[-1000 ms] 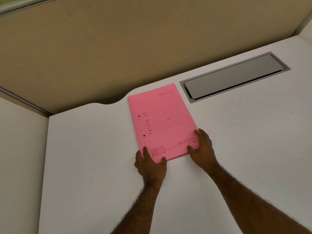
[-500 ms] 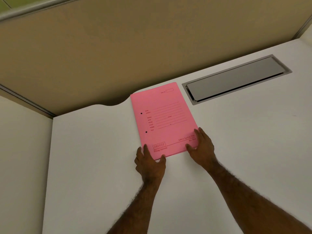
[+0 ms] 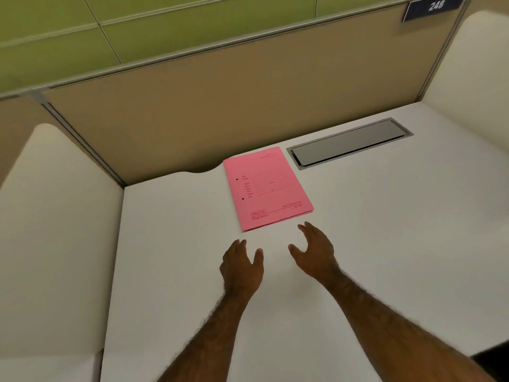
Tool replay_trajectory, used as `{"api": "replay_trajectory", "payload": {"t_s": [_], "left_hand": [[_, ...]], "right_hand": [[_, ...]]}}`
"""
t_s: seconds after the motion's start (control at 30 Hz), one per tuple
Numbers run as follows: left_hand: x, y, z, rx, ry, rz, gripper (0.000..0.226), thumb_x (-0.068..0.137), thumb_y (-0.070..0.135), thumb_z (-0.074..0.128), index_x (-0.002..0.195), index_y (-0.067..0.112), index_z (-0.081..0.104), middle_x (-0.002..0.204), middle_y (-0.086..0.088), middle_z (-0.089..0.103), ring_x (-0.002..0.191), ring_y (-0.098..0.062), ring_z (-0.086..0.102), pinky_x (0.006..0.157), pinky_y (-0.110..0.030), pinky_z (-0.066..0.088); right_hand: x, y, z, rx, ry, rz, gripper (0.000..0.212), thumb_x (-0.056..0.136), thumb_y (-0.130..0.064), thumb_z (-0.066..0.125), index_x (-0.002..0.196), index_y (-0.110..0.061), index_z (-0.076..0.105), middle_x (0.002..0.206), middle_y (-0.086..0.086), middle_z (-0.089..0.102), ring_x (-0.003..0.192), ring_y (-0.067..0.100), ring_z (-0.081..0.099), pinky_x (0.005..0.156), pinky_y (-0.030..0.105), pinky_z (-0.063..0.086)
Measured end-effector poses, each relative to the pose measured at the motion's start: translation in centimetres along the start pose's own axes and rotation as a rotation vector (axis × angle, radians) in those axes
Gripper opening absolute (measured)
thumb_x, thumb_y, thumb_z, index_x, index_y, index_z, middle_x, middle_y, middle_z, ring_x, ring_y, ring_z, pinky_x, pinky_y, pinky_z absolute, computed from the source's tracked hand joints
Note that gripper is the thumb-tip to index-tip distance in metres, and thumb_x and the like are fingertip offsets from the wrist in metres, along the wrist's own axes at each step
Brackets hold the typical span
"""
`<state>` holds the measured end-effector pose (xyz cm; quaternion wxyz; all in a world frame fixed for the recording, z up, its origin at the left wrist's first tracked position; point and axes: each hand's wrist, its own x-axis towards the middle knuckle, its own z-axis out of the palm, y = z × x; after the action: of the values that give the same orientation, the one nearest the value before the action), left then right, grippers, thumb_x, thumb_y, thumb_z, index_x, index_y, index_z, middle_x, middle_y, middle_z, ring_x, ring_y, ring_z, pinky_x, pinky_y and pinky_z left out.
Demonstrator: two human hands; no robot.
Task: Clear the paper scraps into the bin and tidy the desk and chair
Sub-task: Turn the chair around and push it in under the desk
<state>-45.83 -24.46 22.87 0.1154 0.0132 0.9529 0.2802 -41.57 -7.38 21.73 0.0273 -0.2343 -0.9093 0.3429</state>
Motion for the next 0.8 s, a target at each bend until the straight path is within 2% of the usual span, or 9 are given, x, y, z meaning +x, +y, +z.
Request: {"api": "replay_trajectory", "payload": {"t_s": [0.17,0.47,0.8], "left_hand": [[-8.3,-3.6,-2.1,0.091,0.005,0.085,0.059,0.096,0.051,0.040,0.143,0.015,0.040,0.155,-0.005,0.034,0.143,-0.022,0.028,0.115,-0.041,0.023],[-24.0,-8.9,-4.2,0.103,0.027,0.147,0.058,0.095,0.052,0.038,0.139,0.015,0.045,0.153,-0.006,0.037,0.141,-0.024,0.030,0.114,-0.043,0.024],[-38.5,-8.1,-4.0,0.060,0.025,0.219,0.055,0.094,0.056,0.040,0.137,0.022,0.048,0.151,-0.001,0.041,0.139,-0.021,0.035,0.114,-0.042,0.023]], "right_hand": [[-9.1,-1.0,-0.5,-0.001,0.038,-0.054,0.065,0.087,-0.039,0.064,0.143,-0.012,0.042,0.153,0.007,0.038,0.143,0.022,0.032,0.117,0.042,0.026],[-27.5,-0.1,-1.6,-0.011,0.079,-0.096,0.063,0.089,-0.041,0.060,0.143,-0.017,0.041,0.154,0.004,0.035,0.143,0.020,0.030,0.116,0.034,0.019],[-41.5,2.2,-7.2,-0.005,0.111,-0.084,0.060,0.089,-0.045,0.057,0.142,-0.021,0.041,0.153,0.000,0.038,0.142,0.019,0.032,0.118,0.037,0.023]]}}
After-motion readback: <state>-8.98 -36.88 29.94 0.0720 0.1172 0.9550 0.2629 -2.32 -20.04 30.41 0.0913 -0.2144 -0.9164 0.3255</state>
